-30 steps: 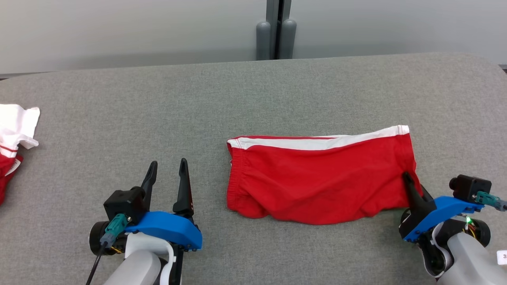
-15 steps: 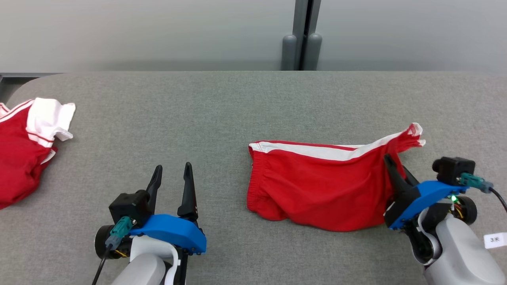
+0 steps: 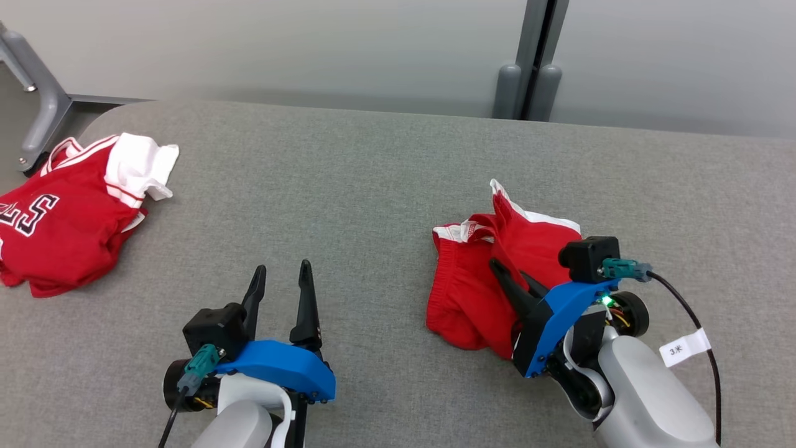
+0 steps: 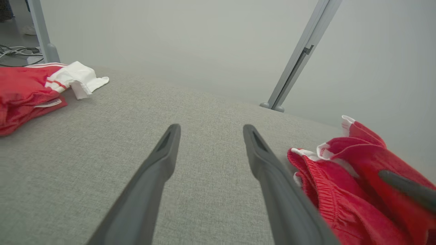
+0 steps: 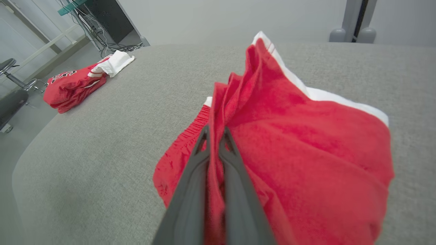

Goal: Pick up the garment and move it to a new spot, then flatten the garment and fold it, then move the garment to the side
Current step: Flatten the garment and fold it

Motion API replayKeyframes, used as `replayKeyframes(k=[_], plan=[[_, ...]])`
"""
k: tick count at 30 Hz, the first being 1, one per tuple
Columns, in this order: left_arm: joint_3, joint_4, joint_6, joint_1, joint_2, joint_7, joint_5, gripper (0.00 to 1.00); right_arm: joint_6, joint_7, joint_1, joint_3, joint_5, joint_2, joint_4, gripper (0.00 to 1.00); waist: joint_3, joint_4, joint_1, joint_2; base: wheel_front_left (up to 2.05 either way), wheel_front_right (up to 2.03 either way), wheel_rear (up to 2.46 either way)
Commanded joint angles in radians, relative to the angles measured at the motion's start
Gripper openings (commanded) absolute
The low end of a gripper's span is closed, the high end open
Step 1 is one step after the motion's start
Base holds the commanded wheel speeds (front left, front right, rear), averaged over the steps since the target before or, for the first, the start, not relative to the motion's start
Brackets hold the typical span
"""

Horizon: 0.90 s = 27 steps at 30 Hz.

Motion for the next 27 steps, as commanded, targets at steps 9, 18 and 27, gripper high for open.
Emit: replayKeyframes(k=[9,18,27], plan=[[0.01,0.019,-0.016,-0.004,-0.016,-0.009,0.008,1.0,0.0,0.004,-0.035,0.062,-0.001,0.02,0.06,0.0,0.007,0.024,0.0,-0.0001,0.0,0.0,0.0],[0.007,0.035,-0.027,0.007,-0.029,-0.011,0.015,1.0,0.0,-0.01,-0.019,0.162,0.019,0.031,0.088,1.0,-0.007,0.013,0.0,-0.0001,0.0,0.0,0.0],[0.001,0.044,-0.034,0.019,-0.029,-0.012,0.02,1.0,0.0,-0.073,-0.001,0.193,0.045,0.021,0.038,1.0,-0.022,-0.002,0.0,-0.0001,0.0,0.0,0.0]])
